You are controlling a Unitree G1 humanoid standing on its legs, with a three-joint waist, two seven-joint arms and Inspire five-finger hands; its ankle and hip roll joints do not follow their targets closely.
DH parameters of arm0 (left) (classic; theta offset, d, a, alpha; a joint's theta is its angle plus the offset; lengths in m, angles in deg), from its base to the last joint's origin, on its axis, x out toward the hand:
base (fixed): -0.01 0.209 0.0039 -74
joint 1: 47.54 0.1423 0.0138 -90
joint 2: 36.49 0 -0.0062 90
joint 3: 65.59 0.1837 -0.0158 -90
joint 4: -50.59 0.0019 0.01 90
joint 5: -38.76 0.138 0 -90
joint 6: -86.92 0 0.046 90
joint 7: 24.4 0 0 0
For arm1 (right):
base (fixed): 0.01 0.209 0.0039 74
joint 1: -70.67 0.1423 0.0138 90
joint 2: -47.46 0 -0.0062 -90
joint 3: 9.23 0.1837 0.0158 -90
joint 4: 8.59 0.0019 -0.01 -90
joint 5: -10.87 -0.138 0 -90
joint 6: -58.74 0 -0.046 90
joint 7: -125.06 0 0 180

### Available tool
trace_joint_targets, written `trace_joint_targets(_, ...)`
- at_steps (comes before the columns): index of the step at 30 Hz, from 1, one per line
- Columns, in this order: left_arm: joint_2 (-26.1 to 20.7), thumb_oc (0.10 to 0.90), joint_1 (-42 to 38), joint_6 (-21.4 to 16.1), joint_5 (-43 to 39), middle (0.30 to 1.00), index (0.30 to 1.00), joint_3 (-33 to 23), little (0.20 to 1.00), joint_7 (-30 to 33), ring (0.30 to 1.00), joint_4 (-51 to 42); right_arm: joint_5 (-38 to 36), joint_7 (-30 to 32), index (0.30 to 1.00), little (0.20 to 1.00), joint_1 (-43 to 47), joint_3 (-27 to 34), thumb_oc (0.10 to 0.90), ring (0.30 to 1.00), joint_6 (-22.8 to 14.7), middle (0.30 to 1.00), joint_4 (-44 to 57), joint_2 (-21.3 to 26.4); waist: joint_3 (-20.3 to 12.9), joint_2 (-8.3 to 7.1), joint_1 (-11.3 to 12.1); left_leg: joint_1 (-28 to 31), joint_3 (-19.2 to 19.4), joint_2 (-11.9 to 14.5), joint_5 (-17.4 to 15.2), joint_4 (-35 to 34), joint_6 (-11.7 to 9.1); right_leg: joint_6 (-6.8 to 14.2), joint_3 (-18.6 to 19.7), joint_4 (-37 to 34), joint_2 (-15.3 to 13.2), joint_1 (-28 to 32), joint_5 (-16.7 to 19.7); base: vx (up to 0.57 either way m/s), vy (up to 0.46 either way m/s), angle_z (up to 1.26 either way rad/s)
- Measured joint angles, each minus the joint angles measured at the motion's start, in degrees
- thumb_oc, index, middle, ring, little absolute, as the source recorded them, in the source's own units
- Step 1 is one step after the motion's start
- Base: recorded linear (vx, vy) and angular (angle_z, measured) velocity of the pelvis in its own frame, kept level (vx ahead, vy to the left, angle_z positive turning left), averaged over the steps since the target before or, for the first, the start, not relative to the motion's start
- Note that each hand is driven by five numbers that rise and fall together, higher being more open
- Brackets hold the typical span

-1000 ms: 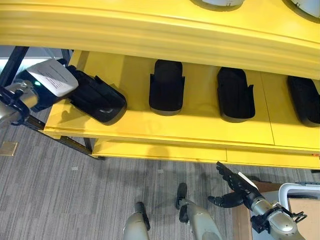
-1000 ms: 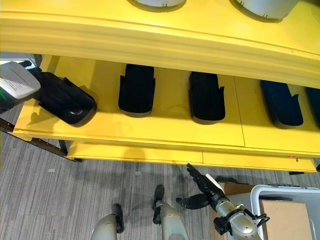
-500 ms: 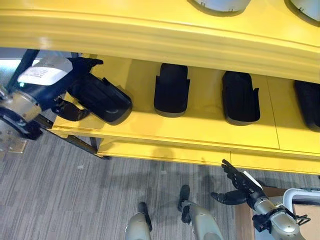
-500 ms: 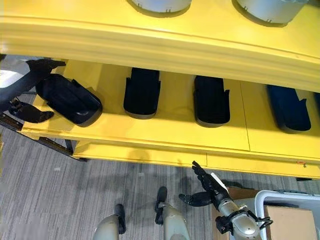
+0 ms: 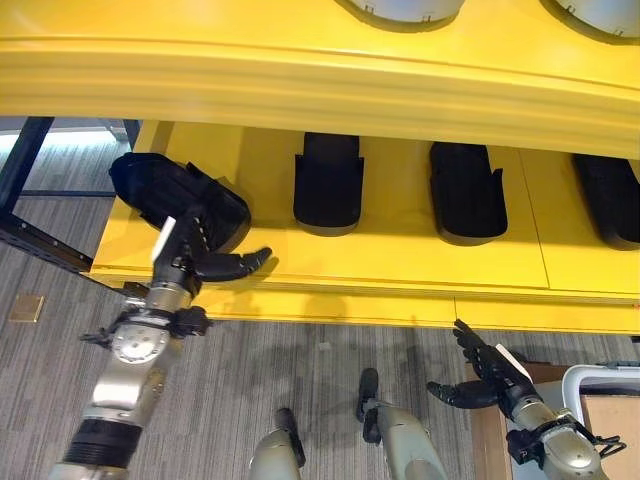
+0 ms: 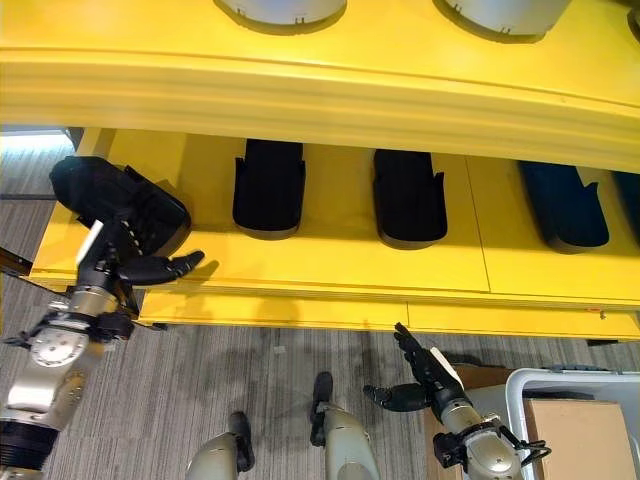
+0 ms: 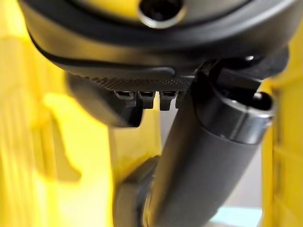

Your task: Move parts from the plastic box to the shelf.

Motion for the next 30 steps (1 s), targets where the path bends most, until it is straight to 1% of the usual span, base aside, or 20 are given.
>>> trace_joint_targets(1, 1.1, 0.900, -0.5, -0.2, -0.7, 1.000, 1.000, 0.4, 1.000, 0.6, 1.000, -0.2, 0.0, 0.3, 1.000, 1.000, 0.4, -0.6, 0.900, 1.000, 0.1, 1.000, 0.0, 0.1, 0.1, -0.22, -0.3, 0.0, 0.0, 0.1, -0.1, 0.0, 0.1, 0.2, 0.0, 0.0, 0.1, -0.1, -0.2, 0.00, 0.000, 0.00)
trace_joint_targets(2, 1.2, 0.900, -0.8, -0.1, -1.6, 1.000, 1.000, 0.8, 1.000, 0.8, 1.000, -0.2, 0.0, 0.5, 1.000, 1.000, 0.6, -0.8, 0.900, 1.000, 0.1, 1.000, 0.0, 0.0, 0.2, -0.30, -0.7, 0.0, 0.1, 0.1, -0.1, 0.0, 0.3, 0.2, 0.0, -0.1, 0.1, -0.1, -0.2, 0.00, 0.000, 0.00)
trace_joint_targets(3, 2.2, 0.900, -1.6, -0.1, -2.3, 1.000, 1.000, 1.0, 1.000, 2.4, 1.000, -0.2, 0.0, 0.8, 1.000, 1.000, 1.1, -1.2, 0.900, 1.000, 0.3, 1.000, 0.0, 0.1, 0.2, -0.30, -1.1, 0.0, 0.2, 0.1, -0.1, -0.1, 0.3, 0.2, 0.0, -0.2, 0.1, -0.1, -0.2, 0.01, -0.015, -0.03)
trace_joint_targets(6, 4.6, 0.900, -4.2, -0.1, -4.6, 1.000, 1.000, 1.8, 1.000, 5.4, 1.000, -0.2, 0.0, 1.6, 1.000, 1.000, 1.6, -1.5, 0.900, 1.000, 0.3, 1.000, 0.1, 0.0, 0.2, -0.41, -1.5, 0.1, 0.7, 0.3, -0.2, -0.2, 0.5, 0.2, 0.5, -0.4, 0.4, -0.2, -0.2, 0.01, -0.024, -0.09)
trace_joint_targets(8, 7.6, 0.900, -6.0, -0.9, -6.3, 1.000, 1.000, 1.9, 1.000, 7.9, 1.000, -0.2, 0.0, 2.5, 1.000, 1.000, 1.6, -1.7, 0.900, 1.000, 0.3, 1.000, 0.2, 0.1, 0.3, -0.51, -1.5, 0.2, 1.0, 0.4, -0.1, -0.3, 0.3, 0.1, 0.8, -0.4, 0.6, -0.5, -0.2, 0.01, -0.019, -0.08)
trace_joint_targets(9, 8.1, 0.900, -6.9, -1.3, -7.2, 1.000, 1.000, 2.2, 1.000, 9.0, 1.000, -0.2, 0.0, 2.8, 1.000, 1.000, 1.8, -2.2, 0.900, 1.000, 0.4, 1.000, 0.3, 0.1, 0.4, -0.66, -1.4, 0.2, 1.1, 0.5, -0.1, -0.5, 0.2, 0.1, 0.9, -0.4, 0.7, -0.5, -0.1, 0.01, -0.016, -0.07)
trace_joint_targets(12, 8.1, 0.900, -8.1, -2.2, -9.0, 1.000, 1.000, 2.3, 1.000, 10.7, 1.000, -0.2, 0.0, 3.6, 1.000, 1.000, 2.2, -3.1, 0.900, 1.000, 0.3, 1.000, 0.5, 0.1, 0.4, -0.71, -2.5, 0.3, 1.3, 0.6, 0.2, -1.0, -0.2, 0.0, 1.0, -0.5, 0.9, -0.7, 0.0, 0.01, -0.022, -0.04)
trace_joint_targets(13, 8.2, 0.900, -8.8, -2.6, -9.0, 1.000, 1.000, 2.3, 1.000, 11.8, 1.000, -0.2, -0.1, 3.8, 1.000, 1.000, 2.3, -3.3, 0.900, 1.000, 0.4, 1.000, 0.5, 0.1, 0.4, -0.73, -2.6, 0.4, 1.4, 0.7, 0.2, -1.1, -0.2, -0.5, 1.0, -0.5, 1.0, -0.8, 0.3, 0.02, -0.025, -0.04)
trace_joint_targets(19, 9.8, 0.900, -12.4, -6.2, -9.0, 1.000, 1.000, 1.2, 1.000, 16.6, 1.000, -0.3, -0.1, 5.4, 1.000, 1.000, 3.7, -3.4, 0.900, 1.000, 0.4, 1.000, 0.5, 0.3, 0.5, -1.01, -2.6, 2.2, 2.5, 0.7, 0.4, -2.5, -0.5, -0.6, 1.8, -0.7, 1.3, -0.1, 0.3, 0.00, -0.020, -0.08)
trace_joint_targets(20, 9.9, 0.900, -12.8, -6.3, -9.0, 1.000, 1.000, 1.1, 1.000, 16.8, 1.000, -0.4, -0.1, 5.6, 1.000, 1.000, 3.7, -3.5, 0.900, 1.000, 0.3, 1.000, 0.5, 0.5, 0.5, -1.05, -2.7, 2.4, 2.5, 0.7, 0.3, -2.5, -0.4, -0.2, 1.8, -0.8, 1.3, 0.1, -0.1, 0.00, 0.000, 0.00)
trace_joint_targets(21, 9.8, 0.900, -13.4, -6.6, -9.0, 1.000, 1.000, 0.8, 1.000, 17.4, 1.000, -0.4, -0.1, 5.6, 1.000, 1.000, 3.7, -3.8, 0.900, 1.000, 0.2, 1.000, 0.6, 0.9, 0.5, -1.06, -2.6, 2.3, 2.5, 0.7, 0.4, -2.6, -0.4, -0.6, 1.8, -0.7, 1.3, 0.0, 0.2, -0.06, -0.016, 0.01)
trace_joint_targets(23, 9.8, 0.900, -13.5, -7.0, -8.9, 1.000, 1.000, 0.1, 1.000, 18.2, 1.000, -0.6, -0.1, 5.7, 1.000, 1.000, 3.7, -4.2, 0.900, 1.000, 0.2, 1.000, 0.6, 1.5, 0.5, -1.07, -2.6, 2.3, 2.5, 0.7, 0.4, -2.8, -0.4, -0.5, 1.8, -0.9, 1.3, 0.0, 0.1, 0.00, 0.000, 0.00)
trace_joint_targets(30, 9.9, 0.900, -13.4, -7.2, -8.8, 1.000, 1.000, -3.0, 1.000, 20.9, 1.000, -0.6, -0.1, 5.8, 1.000, 1.000, 3.8, -4.5, 0.900, 1.000, 0.2, 1.000, 0.6, 1.5, 0.5, -1.07, -2.4, 2.4, 2.5, 0.7, 0.4, -3.0, -0.5, -0.6, 1.8, -0.9, 1.3, 0.0, 0.1, 0.00, 0.000, 0.00)
